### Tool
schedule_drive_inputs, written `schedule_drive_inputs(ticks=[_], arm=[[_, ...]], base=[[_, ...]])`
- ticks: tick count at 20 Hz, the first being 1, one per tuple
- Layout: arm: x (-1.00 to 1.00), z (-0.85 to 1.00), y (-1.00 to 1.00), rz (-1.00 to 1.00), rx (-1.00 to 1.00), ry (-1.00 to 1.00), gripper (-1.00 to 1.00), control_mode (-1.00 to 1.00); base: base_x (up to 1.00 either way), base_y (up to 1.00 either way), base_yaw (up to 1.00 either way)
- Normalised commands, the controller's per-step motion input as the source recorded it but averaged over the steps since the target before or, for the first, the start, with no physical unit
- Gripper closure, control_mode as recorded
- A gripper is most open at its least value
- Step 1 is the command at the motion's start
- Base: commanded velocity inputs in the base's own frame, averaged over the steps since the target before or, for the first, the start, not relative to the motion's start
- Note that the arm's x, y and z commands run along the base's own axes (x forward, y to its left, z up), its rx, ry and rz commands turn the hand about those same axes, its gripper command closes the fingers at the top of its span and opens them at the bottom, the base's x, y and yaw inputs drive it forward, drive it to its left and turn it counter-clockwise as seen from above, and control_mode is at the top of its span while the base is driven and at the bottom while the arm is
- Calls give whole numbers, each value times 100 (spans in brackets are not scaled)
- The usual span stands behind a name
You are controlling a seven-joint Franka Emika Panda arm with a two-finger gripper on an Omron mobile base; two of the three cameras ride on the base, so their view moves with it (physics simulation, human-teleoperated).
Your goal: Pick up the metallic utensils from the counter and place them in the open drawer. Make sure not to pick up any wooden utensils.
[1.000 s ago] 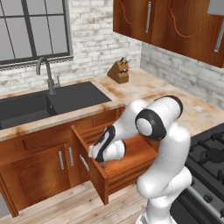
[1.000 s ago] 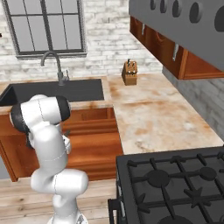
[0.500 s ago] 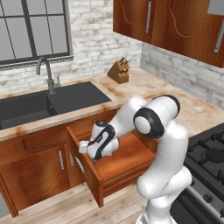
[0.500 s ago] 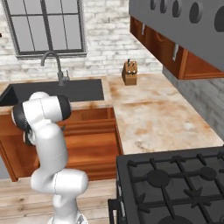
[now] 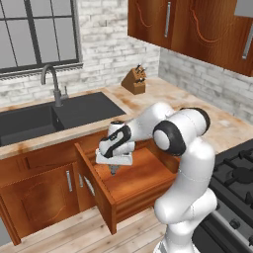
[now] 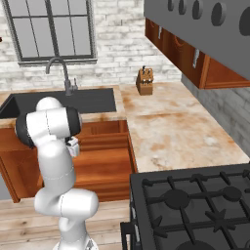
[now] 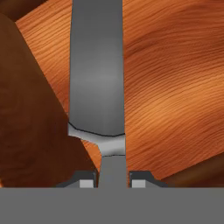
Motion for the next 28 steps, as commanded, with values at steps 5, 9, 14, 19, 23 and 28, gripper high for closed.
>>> schedule_drive_inputs(ticks=[5,9,14,19,23,28], arm=[[46,-38,-39,0,-8,10,100,-100],[47,-60,-11,0,-7,-1,100,-100],[48,-43,-9,0,-1,-3,100,-100],[63,-47,-2,0,0,0,100,-100],[34,-48,-4,0,0,0,100,-100],[30,-38,-8,0,0,0,100,-100]], base=[[0,0,0],[0,0,0],[0,0,0],[0,0,0],[0,0,0],[0,0,0]])
